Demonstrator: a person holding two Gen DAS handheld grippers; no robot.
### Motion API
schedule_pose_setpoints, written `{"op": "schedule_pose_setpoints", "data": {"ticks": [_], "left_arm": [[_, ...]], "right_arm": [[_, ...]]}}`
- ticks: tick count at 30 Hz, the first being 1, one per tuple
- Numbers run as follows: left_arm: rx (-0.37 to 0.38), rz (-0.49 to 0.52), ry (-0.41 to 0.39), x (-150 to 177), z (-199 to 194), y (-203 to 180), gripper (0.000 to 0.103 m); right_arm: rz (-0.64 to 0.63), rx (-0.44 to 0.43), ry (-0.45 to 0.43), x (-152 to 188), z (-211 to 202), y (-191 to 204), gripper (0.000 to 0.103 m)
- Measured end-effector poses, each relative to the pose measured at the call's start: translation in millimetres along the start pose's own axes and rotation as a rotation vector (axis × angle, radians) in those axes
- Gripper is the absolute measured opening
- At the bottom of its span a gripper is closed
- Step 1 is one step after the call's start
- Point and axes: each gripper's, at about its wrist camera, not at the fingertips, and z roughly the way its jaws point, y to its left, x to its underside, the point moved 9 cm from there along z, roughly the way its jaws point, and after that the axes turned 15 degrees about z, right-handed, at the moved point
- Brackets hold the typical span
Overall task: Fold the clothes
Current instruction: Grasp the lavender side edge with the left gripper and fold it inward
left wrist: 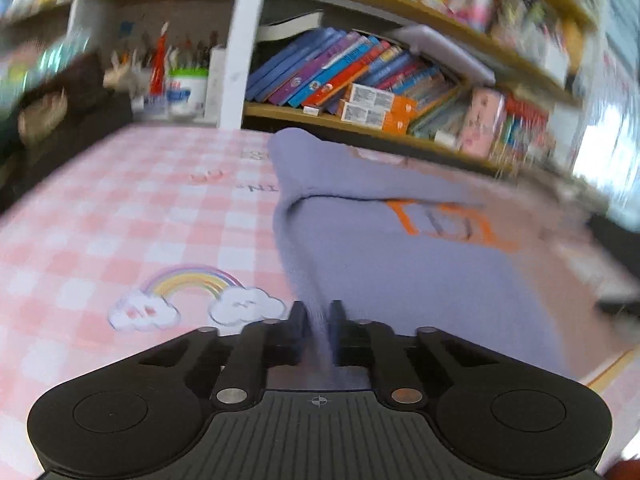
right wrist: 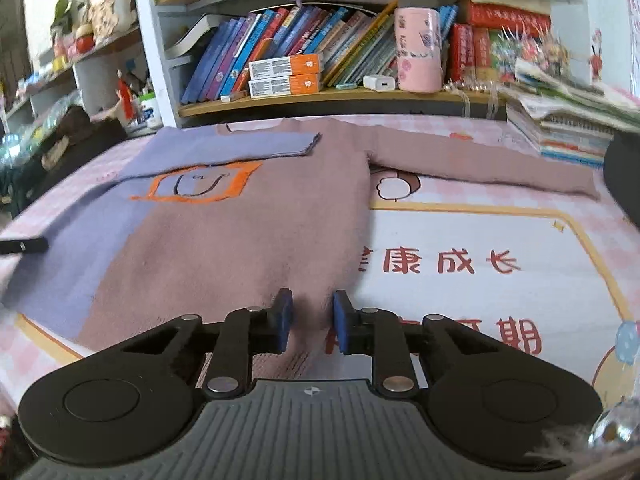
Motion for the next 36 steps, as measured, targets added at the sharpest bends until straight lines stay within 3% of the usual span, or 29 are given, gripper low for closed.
{"op": "schedule_pose_setpoints", "data": {"ticks": [17, 25, 36], "left_arm": [[-0.05, -0.042, 0.003, 0, -4, 28, 0.005], [-0.07, 0.005, 0.014, -1, -3, 21, 0.005], [-0.042, 0.097, 0.036, -9, 10, -2, 0.005]], "right_arm": [[-0.099, -0.009, 0.003, 4, 14, 34, 0.014], [-0.114, 0.002, -0.005, 5, 13, 33, 0.014], [-0.111, 0.077, -0.028, -1, 10, 17, 0.013]]}}
